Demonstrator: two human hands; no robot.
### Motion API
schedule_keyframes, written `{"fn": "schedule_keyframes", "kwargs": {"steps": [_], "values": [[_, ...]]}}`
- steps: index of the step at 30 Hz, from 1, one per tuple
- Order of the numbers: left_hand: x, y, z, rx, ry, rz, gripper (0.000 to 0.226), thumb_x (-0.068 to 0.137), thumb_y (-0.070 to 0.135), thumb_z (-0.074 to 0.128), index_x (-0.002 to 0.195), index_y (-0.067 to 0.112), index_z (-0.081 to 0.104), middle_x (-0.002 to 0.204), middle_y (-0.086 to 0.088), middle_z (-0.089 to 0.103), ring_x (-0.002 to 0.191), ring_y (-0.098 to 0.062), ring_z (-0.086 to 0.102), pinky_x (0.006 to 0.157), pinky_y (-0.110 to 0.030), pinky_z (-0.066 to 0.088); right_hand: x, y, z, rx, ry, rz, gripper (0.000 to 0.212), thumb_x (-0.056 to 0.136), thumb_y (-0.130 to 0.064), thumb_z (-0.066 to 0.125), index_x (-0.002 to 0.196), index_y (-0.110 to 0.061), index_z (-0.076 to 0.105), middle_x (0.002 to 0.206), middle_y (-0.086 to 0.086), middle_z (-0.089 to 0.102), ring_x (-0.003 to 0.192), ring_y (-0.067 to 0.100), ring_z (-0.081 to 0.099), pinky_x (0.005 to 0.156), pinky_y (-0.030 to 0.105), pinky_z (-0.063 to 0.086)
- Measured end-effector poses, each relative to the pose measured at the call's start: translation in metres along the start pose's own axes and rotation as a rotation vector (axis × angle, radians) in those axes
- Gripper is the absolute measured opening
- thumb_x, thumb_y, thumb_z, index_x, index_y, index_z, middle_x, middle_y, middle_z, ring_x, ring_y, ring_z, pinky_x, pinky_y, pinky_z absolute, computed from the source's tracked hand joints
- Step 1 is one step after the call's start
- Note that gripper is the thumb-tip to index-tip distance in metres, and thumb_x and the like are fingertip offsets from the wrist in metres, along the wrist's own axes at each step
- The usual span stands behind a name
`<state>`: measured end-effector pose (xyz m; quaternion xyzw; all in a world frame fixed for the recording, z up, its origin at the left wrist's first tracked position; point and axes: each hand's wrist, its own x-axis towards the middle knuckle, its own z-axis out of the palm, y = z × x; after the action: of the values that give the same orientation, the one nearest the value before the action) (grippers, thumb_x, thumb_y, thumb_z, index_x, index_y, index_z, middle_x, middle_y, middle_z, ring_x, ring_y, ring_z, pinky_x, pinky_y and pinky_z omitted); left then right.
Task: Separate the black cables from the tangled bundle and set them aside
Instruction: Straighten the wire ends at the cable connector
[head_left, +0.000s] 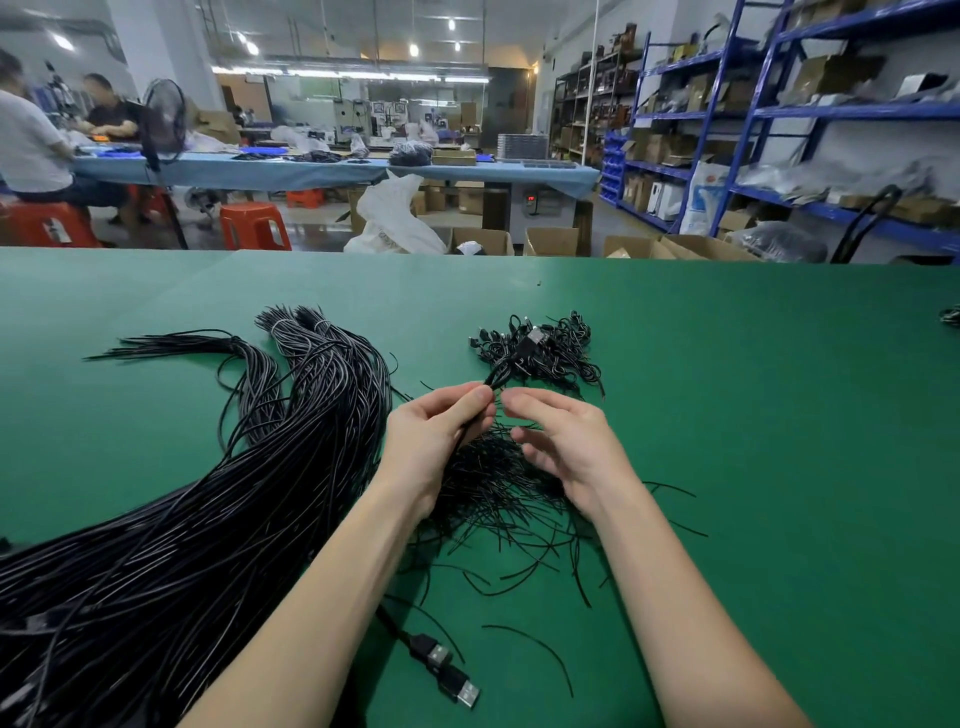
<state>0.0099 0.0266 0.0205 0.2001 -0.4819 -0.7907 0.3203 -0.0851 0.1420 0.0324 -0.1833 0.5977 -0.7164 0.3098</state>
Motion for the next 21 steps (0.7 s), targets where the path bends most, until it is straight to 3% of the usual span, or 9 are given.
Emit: {"fn": "schedule_keyframes", "kwargs": {"steps": [6, 9, 16, 19, 21], "values": [[0.0, 0.001, -0.002, 0.113, -0.115, 0.051, 0.032, 0.072, 0.019, 0.082, 0.098, 0.001, 0.077, 0.093, -0.017, 0.077, 0.081, -0.018, 0.073, 0.076, -0.02, 0.057, 0.003, -0.003, -0.007, 0.008, -0.052, 0.078, 0.017, 0.082, -0.022, 0.084, 0.094, -0.011, 0.079, 0.066, -0.007, 0.067, 0.05, 0.003, 0.055, 0.042, 0.014, 0.042], [-0.001, 0.003, -0.002, 0.161, -0.165, 0.071, 0.029, 0.072, 0.021, 0.081, 0.096, 0.005, 0.078, 0.088, -0.014, 0.077, 0.079, -0.015, 0.072, 0.075, -0.019, 0.057, 0.005, -0.004, -0.012, 0.0, -0.089, 0.108, 0.02, 0.083, -0.021, 0.083, 0.097, -0.007, 0.078, 0.062, -0.007, 0.063, 0.048, 0.002, 0.051, 0.04, 0.012, 0.039], [-0.003, 0.004, -0.004, 0.231, -0.203, 0.069, 0.026, 0.078, 0.022, 0.078, 0.098, 0.005, 0.078, 0.086, -0.01, 0.077, 0.076, -0.012, 0.07, 0.074, -0.017, 0.055, 0.007, -0.004, -0.018, -0.011, -0.149, 0.144, 0.013, 0.075, -0.023, 0.087, 0.077, -0.011, 0.082, 0.061, -0.006, 0.06, 0.048, 0.002, 0.048, 0.041, 0.01, 0.04], [-0.003, 0.003, -0.003, 0.266, -0.224, 0.052, 0.025, 0.077, 0.026, 0.077, 0.094, 0.008, 0.079, 0.083, -0.009, 0.076, 0.075, -0.012, 0.069, 0.074, -0.018, 0.055, 0.007, -0.003, -0.021, -0.023, -0.169, 0.157, 0.03, 0.069, -0.022, 0.088, 0.092, -0.004, 0.079, 0.06, -0.006, 0.06, 0.047, 0.002, 0.048, 0.04, 0.01, 0.04], [-0.002, 0.004, -0.004, 0.291, -0.221, 0.046, 0.027, 0.077, 0.027, 0.077, 0.095, 0.006, 0.079, 0.083, -0.01, 0.076, 0.075, -0.012, 0.069, 0.075, -0.018, 0.056, 0.008, -0.002, -0.022, -0.071, -0.154, 0.125, 0.027, 0.077, -0.019, 0.087, 0.096, -0.002, 0.079, 0.06, -0.006, 0.06, 0.047, 0.001, 0.048, 0.041, 0.01, 0.041]]}}
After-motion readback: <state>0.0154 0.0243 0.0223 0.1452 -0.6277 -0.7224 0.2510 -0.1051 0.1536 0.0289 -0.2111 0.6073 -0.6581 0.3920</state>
